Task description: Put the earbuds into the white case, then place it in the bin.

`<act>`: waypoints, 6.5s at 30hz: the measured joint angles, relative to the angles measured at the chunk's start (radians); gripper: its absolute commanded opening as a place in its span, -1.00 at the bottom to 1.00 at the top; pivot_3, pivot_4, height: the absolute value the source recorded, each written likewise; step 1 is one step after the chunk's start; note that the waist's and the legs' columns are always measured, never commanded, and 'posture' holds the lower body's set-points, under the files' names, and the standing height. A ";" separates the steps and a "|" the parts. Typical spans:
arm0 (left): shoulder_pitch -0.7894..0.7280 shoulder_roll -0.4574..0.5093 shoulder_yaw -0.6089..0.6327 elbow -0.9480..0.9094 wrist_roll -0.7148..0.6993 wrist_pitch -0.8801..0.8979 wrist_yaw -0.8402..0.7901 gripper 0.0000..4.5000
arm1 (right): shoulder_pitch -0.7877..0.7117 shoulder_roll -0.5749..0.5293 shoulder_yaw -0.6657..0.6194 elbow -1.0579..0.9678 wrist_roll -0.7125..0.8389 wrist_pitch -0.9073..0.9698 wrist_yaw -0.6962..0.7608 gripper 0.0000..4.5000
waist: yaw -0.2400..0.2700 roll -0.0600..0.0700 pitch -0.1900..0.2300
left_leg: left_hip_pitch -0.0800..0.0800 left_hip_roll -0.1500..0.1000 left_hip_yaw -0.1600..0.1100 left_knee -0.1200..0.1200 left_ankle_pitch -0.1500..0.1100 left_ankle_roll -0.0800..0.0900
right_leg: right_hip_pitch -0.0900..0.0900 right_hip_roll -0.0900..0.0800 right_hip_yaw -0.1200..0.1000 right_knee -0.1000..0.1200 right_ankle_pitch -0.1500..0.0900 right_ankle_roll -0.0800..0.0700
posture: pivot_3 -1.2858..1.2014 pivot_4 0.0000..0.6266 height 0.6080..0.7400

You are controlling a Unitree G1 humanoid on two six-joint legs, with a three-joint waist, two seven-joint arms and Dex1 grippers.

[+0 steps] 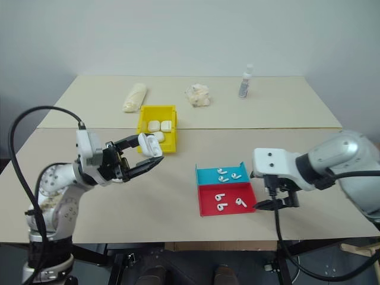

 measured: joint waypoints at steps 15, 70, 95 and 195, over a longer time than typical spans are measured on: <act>0.052 -0.059 -0.158 0.139 0.019 -0.251 0.030 0.23 | -0.049 0.078 0.144 -0.096 -0.098 0.218 -0.159 0.61 | 0.006 0.000 0.000 | 0.000 -0.001 0.000 0.000 0.000 0.000 | 0.000 0.000 0.000 -0.001 0.000 0.000 | 0.03 -0.52 1.00; 0.082 0.051 -0.239 0.136 0.028 -0.234 0.143 0.23 | -0.048 0.249 0.321 0.019 -0.214 0.390 -0.344 -0.16 | 0.000 0.001 0.000 | 0.000 -0.001 -0.001 -0.001 0.000 0.000 | 0.000 0.000 -0.001 -0.002 0.000 0.000 | 0.03 -0.52 1.00; 0.082 0.058 -0.239 0.134 0.032 -0.213 0.154 0.23 | -0.044 0.249 0.321 0.016 -0.214 0.380 -0.353 -0.69 | 0.000 0.001 0.000 | 0.000 -0.001 -0.001 -0.001 0.000 0.000 | 0.001 0.000 -0.001 -0.003 0.000 0.000 | 0.03 -0.52 1.00; 0.130 0.286 -0.172 0.090 -0.079 -0.092 -0.099 0.23 | -0.378 0.358 0.181 0.583 -0.232 -0.439 0.030 0.13 | -0.008 0.003 0.001 | -0.001 0.000 0.001 -0.003 0.000 0.000 | -0.004 0.001 0.001 -0.003 0.000 0.000 | 0.03 -0.52 1.00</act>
